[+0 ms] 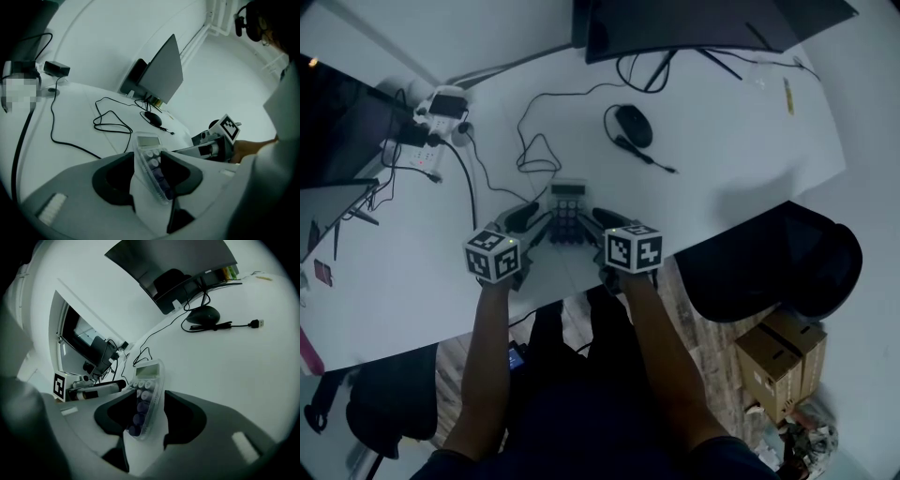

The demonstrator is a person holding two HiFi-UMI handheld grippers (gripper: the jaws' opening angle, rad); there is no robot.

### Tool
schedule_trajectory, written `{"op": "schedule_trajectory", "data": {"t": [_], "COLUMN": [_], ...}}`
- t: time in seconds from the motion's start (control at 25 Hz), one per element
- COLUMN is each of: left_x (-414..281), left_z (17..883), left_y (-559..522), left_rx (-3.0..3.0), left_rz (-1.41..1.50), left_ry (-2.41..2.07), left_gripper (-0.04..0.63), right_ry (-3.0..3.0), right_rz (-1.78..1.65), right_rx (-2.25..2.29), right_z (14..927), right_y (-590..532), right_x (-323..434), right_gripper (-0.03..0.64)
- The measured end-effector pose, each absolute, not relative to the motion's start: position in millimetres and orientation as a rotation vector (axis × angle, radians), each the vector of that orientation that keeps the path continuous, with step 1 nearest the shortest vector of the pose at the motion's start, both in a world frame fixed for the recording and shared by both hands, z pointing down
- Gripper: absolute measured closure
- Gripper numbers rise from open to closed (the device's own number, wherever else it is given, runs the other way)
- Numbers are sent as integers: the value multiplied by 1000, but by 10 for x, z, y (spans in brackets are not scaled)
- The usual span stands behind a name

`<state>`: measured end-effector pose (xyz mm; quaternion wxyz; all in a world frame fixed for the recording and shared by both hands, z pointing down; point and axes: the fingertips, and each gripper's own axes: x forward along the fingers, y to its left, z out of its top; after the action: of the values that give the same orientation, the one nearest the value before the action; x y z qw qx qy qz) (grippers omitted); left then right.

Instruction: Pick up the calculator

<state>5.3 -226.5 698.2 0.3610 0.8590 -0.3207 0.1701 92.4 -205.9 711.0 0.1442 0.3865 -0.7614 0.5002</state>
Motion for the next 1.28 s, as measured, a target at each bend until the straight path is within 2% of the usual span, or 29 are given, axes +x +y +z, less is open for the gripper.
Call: {"op": "schedule_trajectory", "data": {"t": [0.4, 0.56, 0.8, 1.28], "left_x": [219, 203, 169, 143], "left_z": [7043, 7033, 7016, 6547], "left_y": [-2211, -2210, -2168, -2209], "left_rx": [2174, 2154, 2166, 2257], "left_rz": [461, 438, 467, 431], "left_ry": [-708, -696, -724, -745], "left_gripper": [411, 453, 460, 460], "right_ry": [-2186, -2173, -2158, -2210], "right_rz": [1512, 1507, 1489, 1427], "right_rx": [1075, 1107, 1137, 1202], "right_z": [7165, 7179, 7170, 6846], "right_y": [-2074, -2083, -2064, -2038], "right_x": [835, 841, 811, 757], "right_gripper": [451, 451, 451, 453]}}
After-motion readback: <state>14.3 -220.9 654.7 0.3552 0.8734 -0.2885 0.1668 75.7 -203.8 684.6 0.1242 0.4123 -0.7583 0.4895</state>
